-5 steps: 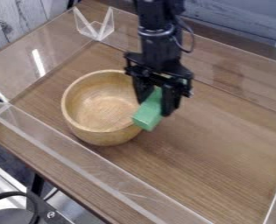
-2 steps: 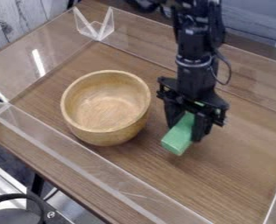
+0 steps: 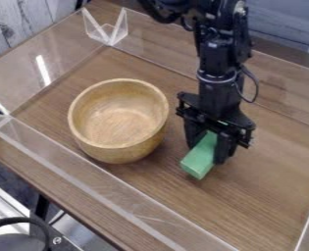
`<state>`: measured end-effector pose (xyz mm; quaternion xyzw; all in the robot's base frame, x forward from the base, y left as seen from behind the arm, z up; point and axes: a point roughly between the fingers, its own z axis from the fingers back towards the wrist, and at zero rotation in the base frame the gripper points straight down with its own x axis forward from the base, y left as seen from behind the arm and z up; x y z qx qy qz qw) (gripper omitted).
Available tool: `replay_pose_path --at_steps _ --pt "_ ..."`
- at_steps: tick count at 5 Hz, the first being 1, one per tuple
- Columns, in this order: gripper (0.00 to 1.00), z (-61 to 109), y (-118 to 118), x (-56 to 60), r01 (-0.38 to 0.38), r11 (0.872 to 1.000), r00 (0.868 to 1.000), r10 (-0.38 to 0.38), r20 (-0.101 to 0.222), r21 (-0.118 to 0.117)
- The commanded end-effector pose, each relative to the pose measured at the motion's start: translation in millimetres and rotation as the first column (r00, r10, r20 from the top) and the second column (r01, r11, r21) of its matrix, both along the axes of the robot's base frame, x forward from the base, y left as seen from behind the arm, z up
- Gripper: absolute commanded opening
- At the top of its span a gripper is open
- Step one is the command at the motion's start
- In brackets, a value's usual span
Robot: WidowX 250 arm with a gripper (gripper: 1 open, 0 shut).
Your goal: Remove the green block from inside the brown bowl and put it on the table
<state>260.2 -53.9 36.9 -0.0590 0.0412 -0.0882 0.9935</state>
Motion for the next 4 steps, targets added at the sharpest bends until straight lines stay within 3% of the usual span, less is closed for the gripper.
replay_pose_path --at_steps 1,4 --pt "0.00 5.4 -0.2 4.9 0.007 1.000 1.000 -0.007 0.030 -0.006" --pt "0.00 4.0 4.0 2.5 0.008 1.000 1.000 -0.008 0.023 -0.016"
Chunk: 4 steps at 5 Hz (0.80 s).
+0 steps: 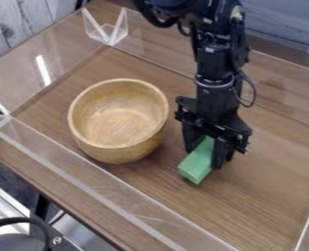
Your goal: Remove the green block from inside the brown bowl and put it on the table
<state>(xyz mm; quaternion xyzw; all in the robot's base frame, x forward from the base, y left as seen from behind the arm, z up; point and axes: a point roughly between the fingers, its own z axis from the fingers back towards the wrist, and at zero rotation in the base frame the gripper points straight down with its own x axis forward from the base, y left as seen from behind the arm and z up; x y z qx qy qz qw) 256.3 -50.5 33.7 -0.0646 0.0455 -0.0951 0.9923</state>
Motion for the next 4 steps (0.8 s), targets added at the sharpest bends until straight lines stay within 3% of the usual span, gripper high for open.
replay_pose_path --at_steps 1,2,3,4 --pt "0.00 8.0 1.9 5.9 -0.007 1.000 0.999 0.007 0.031 -0.011" --pt "1.00 14.7 2.6 5.9 -0.012 1.000 0.999 0.013 0.031 -0.017" --pt "1.00 26.4 4.1 6.8 -0.019 1.000 0.999 0.020 0.049 -0.023" --pt "1.00 48.0 6.3 9.7 -0.028 0.999 0.995 0.031 0.096 -0.030"
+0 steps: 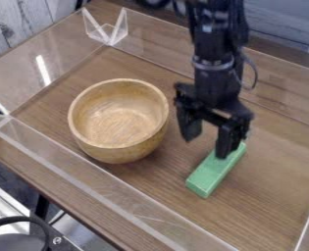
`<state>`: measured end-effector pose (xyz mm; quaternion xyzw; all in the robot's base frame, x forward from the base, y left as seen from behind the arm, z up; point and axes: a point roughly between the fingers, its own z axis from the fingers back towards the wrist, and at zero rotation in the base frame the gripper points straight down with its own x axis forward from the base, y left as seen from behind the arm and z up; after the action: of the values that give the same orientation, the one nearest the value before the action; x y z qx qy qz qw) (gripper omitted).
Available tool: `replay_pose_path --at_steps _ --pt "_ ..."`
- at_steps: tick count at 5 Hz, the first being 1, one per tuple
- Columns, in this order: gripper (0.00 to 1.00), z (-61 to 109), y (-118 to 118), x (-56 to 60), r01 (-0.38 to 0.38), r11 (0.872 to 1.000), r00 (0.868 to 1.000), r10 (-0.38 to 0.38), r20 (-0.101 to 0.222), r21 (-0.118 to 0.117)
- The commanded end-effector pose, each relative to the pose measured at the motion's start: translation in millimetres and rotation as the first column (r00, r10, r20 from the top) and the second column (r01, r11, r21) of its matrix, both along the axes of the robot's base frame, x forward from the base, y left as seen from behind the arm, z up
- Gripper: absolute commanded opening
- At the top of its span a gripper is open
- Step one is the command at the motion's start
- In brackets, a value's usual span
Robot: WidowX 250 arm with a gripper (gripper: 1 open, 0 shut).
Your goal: Remove the green block from inside the brown bowl and put it on the table
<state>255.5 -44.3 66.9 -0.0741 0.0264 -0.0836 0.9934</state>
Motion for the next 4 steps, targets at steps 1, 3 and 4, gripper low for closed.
replay_pose_path --at_steps 1,3,4 --pt "1.00 41.5 5.4 17.9 -0.015 1.000 0.993 0.015 0.120 -0.005" --pt "1.00 25.3 2.2 15.5 0.003 1.000 0.993 -0.004 0.121 0.005" --pt "1.00 15.3 -2.1 14.6 0.018 1.000 0.993 -0.019 0.116 0.008"
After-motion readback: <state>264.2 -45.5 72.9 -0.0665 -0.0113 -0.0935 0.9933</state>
